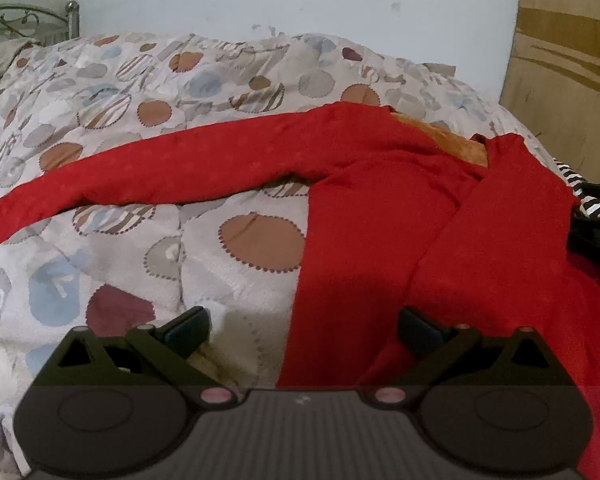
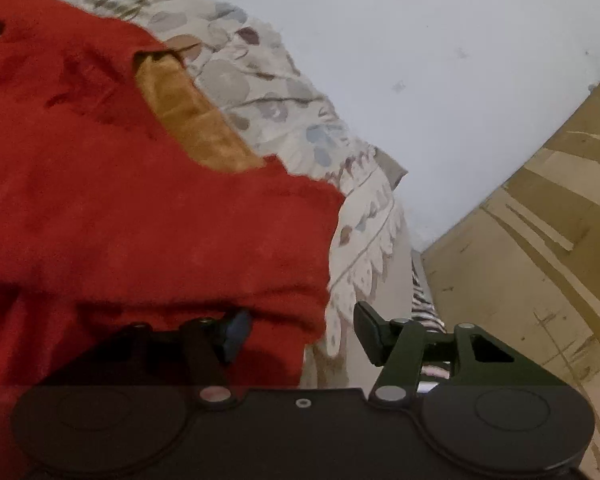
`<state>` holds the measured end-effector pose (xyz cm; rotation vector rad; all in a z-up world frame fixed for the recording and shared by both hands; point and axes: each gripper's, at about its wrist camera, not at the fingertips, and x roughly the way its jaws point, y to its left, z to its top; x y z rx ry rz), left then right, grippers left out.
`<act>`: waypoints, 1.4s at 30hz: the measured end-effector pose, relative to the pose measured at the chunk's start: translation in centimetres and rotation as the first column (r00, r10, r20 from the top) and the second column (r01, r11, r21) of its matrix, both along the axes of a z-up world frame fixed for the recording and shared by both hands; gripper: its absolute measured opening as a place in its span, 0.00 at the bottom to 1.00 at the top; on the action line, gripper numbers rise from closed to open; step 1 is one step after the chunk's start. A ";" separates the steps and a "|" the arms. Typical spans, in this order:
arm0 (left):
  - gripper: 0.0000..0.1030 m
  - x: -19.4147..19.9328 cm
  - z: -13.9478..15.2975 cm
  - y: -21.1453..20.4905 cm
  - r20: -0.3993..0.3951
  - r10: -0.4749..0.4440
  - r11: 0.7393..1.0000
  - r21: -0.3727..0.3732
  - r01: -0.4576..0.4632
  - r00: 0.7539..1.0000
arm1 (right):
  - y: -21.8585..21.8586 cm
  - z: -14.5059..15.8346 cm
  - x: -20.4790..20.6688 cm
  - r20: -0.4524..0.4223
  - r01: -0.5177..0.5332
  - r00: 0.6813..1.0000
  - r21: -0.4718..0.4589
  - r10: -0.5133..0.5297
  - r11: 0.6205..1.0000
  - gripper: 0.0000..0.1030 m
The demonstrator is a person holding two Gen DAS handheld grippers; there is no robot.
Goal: Fold small clothes
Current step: 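Withdraw the open right gripper from the folded sleeve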
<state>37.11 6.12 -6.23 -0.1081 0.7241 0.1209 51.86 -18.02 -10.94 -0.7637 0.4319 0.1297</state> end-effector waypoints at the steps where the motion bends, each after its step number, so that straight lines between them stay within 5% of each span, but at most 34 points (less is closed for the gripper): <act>1: 1.00 0.0 0.0 -0.1 0.002 -0.004 1.000 0.006 0.004 1.000 | -0.2 0.0 0.1 0.000 -0.011 1.000 0.003 0.011 1.000 0.20; 3: 1.00 -0.1 0.0 -0.2 0.010 -0.012 1.000 0.011 0.012 1.000 | -0.2 0.6 0.4 0.008 -0.025 1.000 0.045 0.024 0.999 0.13; 5: 1.00 -0.2 0.1 -0.4 0.023 -0.018 1.000 0.008 0.018 1.000 | -2.0 2.1 0.4 -0.016 0.017 1.000 0.222 -0.014 0.975 0.10; 8: 1.00 -0.2 0.3 -0.7 0.039 -0.057 0.998 -0.027 0.059 0.998 | -6.2 3.4 1.5 -0.086 0.163 0.987 0.485 -0.139 0.859 0.08; 10: 1.00 -0.3 0.2 -1.1 0.039 -0.084 0.996 -0.025 0.085 0.996 | -7.9 3.3 2.1 -0.131 0.234 0.972 0.549 -0.194 0.803 0.07; 15: 1.00 0.2 -0.5 -1.7 0.004 -0.094 0.996 0.002 0.094 0.996 | -8.0 1.3 3.3 -0.226 0.312 0.948 0.521 -0.224 0.795 0.11; 20: 1.00 0.3 -0.6 -1.6 -0.018 -0.089 0.996 -0.003 0.089 0.996 | -8.0 2.2 1.9 -0.199 0.358 0.934 0.491 -0.297 0.794 0.37; 22: 1.00 0.2 -0.7 -1.8 -0.018 -0.092 0.996 0.010 0.092 0.996 | -7.7 2.9 1.6 -0.163 0.376 0.926 0.464 -0.340 0.802 0.58; 27: 0.99 0.0 -0.8 -2.0 -0.018 -0.096 0.995 0.021 0.096 0.995 | -6.7 4.4 1.0 -0.044 0.401 0.902 0.449 -0.429 0.799 0.81; 34: 0.99 -0.2 -0.5 -2.1 -0.035 -0.096 0.995 0.023 0.097 0.995 | -3.5 3.8 1.6 -0.042 0.258 0.963 0.421 -0.266 0.869 0.92; 37: 1.00 -0.3 0.2 -1.7 -0.045 -0.105 0.994 0.008 0.106 0.993 | -2.7 1.8 3.0 -0.086 0.310 0.951 0.311 -0.298 0.898 0.93; 42: 1.00 -0.8 1.9 1.0 0.026 -0.034 0.998 -0.043 0.035 0.999 | -2.6 1.2 3.4 -0.051 0.350 0.935 0.293 -0.351 0.890 0.99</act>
